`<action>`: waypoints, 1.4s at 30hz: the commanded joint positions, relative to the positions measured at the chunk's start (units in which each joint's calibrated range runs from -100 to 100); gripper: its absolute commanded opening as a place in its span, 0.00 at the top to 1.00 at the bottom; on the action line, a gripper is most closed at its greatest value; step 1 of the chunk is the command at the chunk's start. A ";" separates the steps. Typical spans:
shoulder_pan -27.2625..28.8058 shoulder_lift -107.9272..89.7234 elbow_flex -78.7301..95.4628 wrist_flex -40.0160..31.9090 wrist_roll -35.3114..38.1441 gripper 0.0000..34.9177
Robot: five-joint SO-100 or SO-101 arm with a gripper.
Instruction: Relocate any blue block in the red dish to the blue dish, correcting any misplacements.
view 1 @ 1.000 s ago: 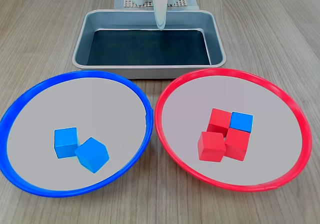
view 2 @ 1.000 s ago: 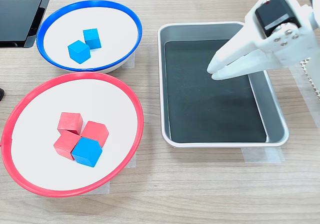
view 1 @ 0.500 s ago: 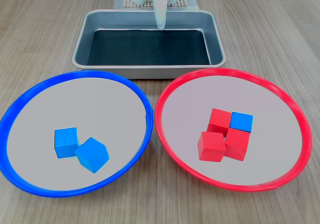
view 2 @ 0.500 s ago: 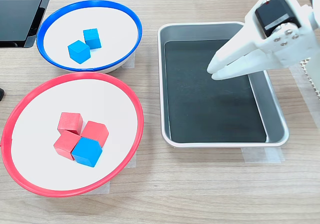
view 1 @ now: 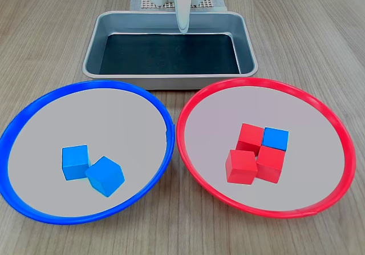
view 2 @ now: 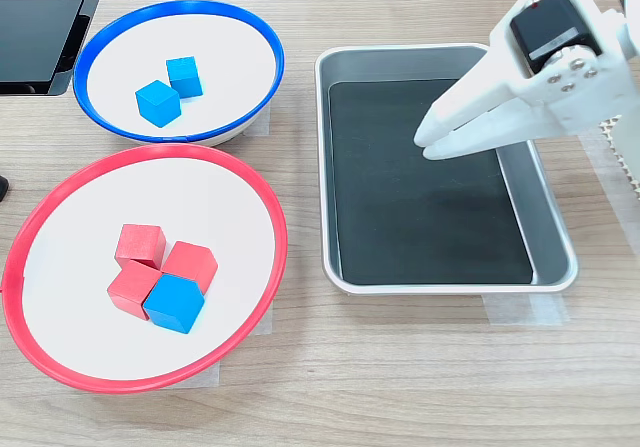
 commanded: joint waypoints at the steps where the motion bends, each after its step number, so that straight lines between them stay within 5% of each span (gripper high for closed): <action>1: 0.18 -0.08 -0.10 0.17 -0.05 1.00; 42: 0.93 -0.08 0.36 -2.56 1.61 1.00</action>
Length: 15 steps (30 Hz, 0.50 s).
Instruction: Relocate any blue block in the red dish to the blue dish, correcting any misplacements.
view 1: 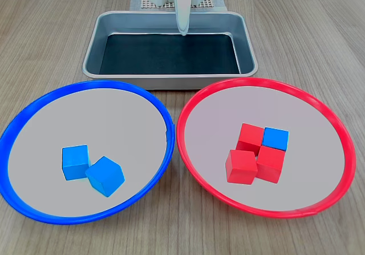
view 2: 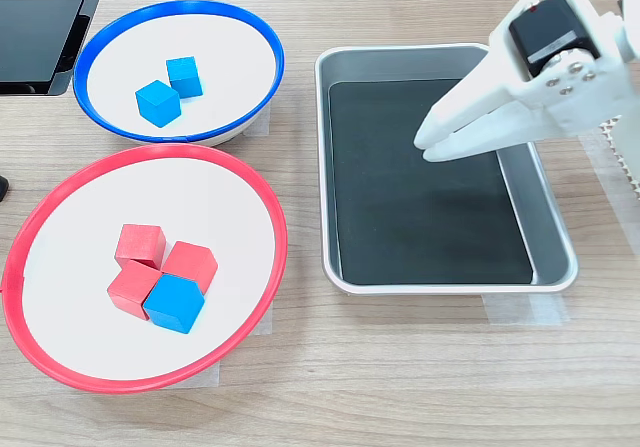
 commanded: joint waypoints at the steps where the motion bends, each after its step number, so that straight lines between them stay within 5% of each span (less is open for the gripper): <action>1: 1.31 -0.17 -0.37 -3.30 2.34 1.00; 9: -0.29 20.64 -22.21 -7.68 7.57 1.00; 15: -1.89 48.02 -49.80 1.65 13.38 0.95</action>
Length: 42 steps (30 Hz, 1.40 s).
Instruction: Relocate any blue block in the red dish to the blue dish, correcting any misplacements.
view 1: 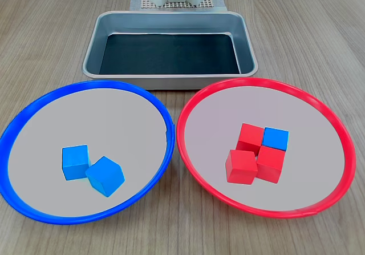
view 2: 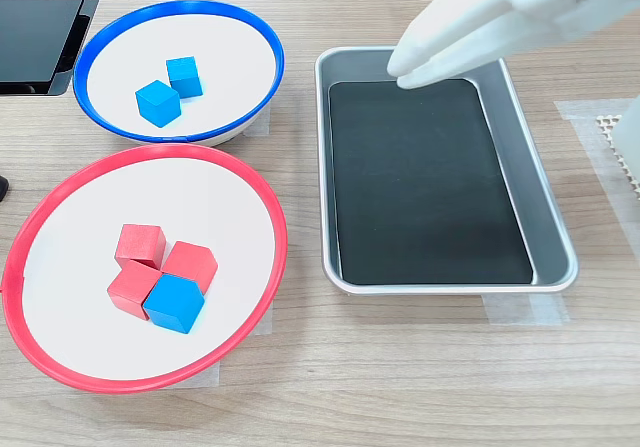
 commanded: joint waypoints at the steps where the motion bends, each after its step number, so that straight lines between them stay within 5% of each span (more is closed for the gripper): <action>1: -0.38 14.60 -16.68 4.11 3.66 0.93; 7: 1.22 28.93 -25.70 -2.25 8.60 0.75; 17: -1.61 51.53 -47.45 -7.45 15.82 0.80; 27: -8.48 67.73 -60.20 -0.19 14.51 0.80; 42: -17.70 83.85 -74.94 7.08 10.26 0.63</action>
